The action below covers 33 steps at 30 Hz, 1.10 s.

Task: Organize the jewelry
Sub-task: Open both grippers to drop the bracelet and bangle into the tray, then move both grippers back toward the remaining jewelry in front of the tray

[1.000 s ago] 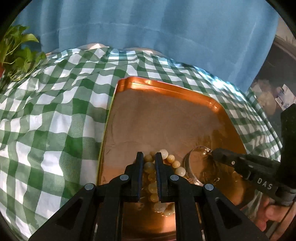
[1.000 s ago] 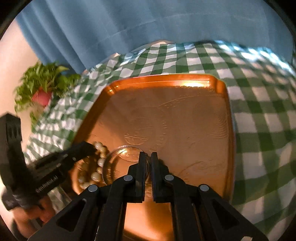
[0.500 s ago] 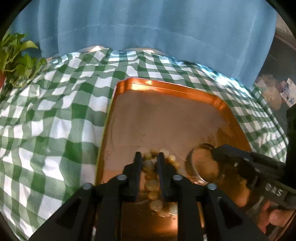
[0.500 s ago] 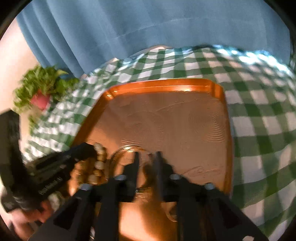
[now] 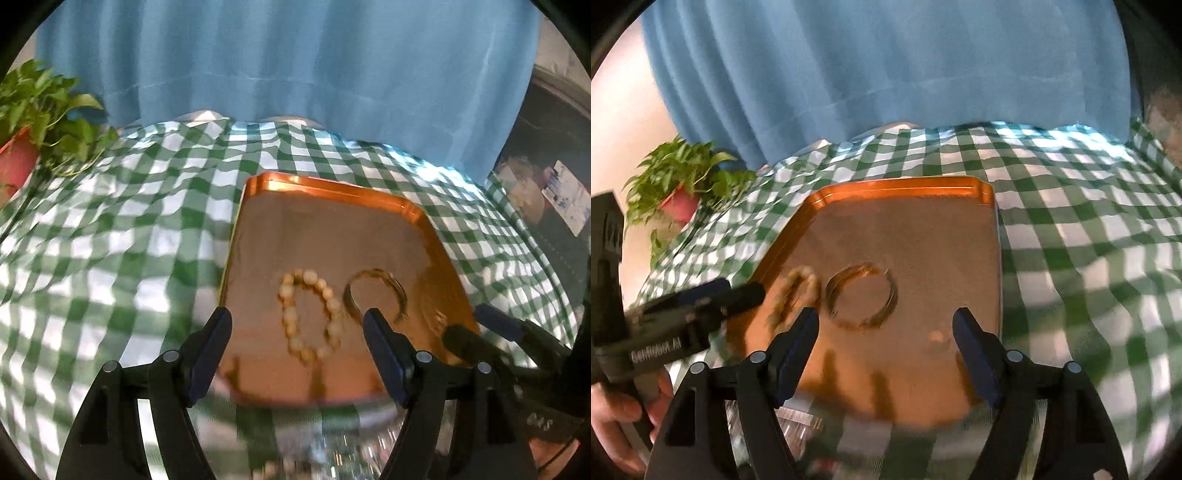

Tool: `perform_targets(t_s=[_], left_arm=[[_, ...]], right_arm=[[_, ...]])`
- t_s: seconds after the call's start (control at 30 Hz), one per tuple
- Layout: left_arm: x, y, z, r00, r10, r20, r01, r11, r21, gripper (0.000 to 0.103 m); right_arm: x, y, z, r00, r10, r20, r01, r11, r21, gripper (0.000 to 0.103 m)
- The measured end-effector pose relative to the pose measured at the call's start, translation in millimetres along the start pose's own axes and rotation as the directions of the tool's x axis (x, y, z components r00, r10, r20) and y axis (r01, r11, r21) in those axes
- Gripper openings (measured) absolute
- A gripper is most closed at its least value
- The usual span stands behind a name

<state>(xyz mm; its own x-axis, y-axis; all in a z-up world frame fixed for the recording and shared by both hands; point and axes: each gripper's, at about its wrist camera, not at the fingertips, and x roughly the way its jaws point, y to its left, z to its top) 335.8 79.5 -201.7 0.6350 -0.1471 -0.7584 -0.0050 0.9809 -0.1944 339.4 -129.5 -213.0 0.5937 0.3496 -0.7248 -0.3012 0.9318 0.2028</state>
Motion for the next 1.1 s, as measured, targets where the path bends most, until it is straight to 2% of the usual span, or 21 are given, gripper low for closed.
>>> perform_targets(t_s=[0.07,0.17,0.33,0.5,0.57,0.7,0.77,0.93,1.03,1.1], left_arm=[[-21,-1,-8,1.0,0.001,0.007,-0.001,1.0,-0.009,0.074],[-63,-7,-26,0.999,0.002,0.033,-0.002,1.0,-0.005,0.074],[-130,-24,-54,0.998,0.012,0.065,-0.012,1.0,0.009,0.077],[-206,-50,-82,0.987,0.018,0.162,-0.027,0.998,0.051,0.087],[-228,-60,-91,0.983,0.019,0.181,-0.031,0.997,0.064,0.088],[-273,-76,-106,0.977,0.012,0.212,-0.028,0.997,0.073,0.089],[-289,-82,-112,0.974,0.018,0.226,-0.035,0.997,0.072,0.089],[-321,-92,-124,0.965,0.042,0.261,-0.062,0.996,0.07,0.09],[-331,-98,-129,0.957,0.056,0.283,-0.082,0.993,0.082,0.092],[-331,-98,-132,0.959,0.057,0.279,-0.084,0.993,0.084,0.092]], right_arm=[[-25,12,-10,1.0,0.0,0.029,0.001,0.999,-0.041,0.088],[-65,30,-24,0.996,-0.019,0.091,0.027,0.996,-0.09,0.102],[-137,55,-47,0.988,0.001,0.157,0.015,0.995,-0.096,0.103],[-199,72,-68,0.977,-0.043,0.21,0.065,0.993,-0.099,0.103],[-218,78,-77,0.971,-0.046,0.236,0.072,0.992,-0.104,0.103],[-261,93,-93,0.939,-0.081,0.334,0.128,0.984,-0.121,0.103],[-278,100,-99,0.929,-0.091,0.36,0.15,0.979,-0.141,0.103],[-301,113,-106,0.932,-0.092,0.35,0.172,0.964,-0.203,0.103],[-312,114,-114,0.922,-0.08,0.379,0.165,0.966,-0.198,0.103],[-317,112,-119,0.914,-0.064,0.401,0.155,0.968,-0.197,0.103]])
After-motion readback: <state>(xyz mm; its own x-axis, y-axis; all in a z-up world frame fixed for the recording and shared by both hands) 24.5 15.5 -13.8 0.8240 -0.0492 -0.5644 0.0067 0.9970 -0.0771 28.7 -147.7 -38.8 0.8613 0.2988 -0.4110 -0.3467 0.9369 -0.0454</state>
